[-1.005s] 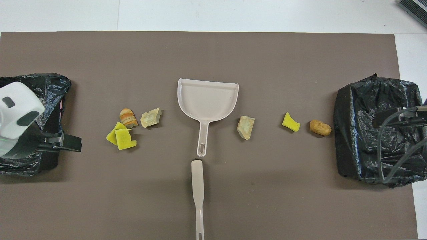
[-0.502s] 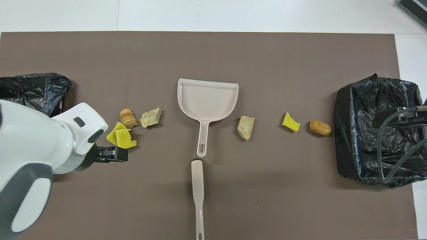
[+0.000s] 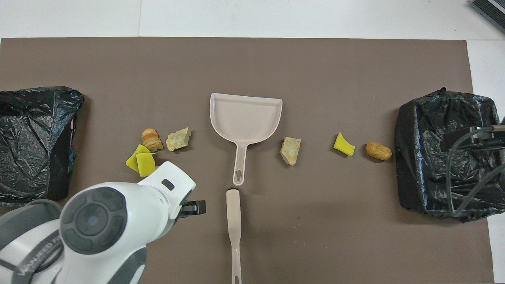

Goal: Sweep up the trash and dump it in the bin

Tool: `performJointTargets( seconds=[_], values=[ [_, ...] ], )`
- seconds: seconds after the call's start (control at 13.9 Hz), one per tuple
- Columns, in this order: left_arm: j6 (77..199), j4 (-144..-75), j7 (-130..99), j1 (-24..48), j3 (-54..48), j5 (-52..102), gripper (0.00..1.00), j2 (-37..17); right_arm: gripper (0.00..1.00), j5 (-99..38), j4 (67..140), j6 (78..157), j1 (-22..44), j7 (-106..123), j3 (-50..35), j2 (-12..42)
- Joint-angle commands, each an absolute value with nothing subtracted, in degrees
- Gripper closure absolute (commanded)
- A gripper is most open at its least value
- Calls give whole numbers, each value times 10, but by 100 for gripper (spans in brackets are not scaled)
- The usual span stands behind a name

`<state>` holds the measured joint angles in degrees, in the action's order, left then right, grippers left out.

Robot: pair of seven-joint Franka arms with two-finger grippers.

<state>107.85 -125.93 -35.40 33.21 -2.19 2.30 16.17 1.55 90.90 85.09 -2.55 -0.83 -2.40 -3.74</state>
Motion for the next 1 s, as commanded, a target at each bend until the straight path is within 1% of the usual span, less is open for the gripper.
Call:
performJointTargets(
  seconds=[0.0, 0.22, 0.36, 0.43, 0.57, 0.65, 0.93],
  values=[
    [1118, -1316, -373, 385, -15, 24, 0, 181, 0, 8, 918, 848, -29, 7, -25, -47],
    [1170, -1354, -435, 466, -15, 23, 0, 158, 0, 7, 918, 848, -29, 7, -25, -47],
    [1205, -1381, -464, 506, -15, 23, 0, 150, 0, 8, 918, 848, -29, 7, -25, -47],
    [1222, -1391, -465, 515, -15, 23, 0, 142, 0, 8, 918, 849, -29, 7, -25, -47],
    [1247, -1392, -482, 540, -15, 23, 0, 107, 0, 8, 918, 850, -29, 7, -25, -47],
    [1260, -1394, -487, 549, -15, 23, 0, 98, 0, 8, 919, 850, -29, 7, -25, -47],
    [1269, -1402, -487, 564, -15, 23, 0, 87, 0, 8, 919, 852, -28, 7, -25, -47]
  ],
)
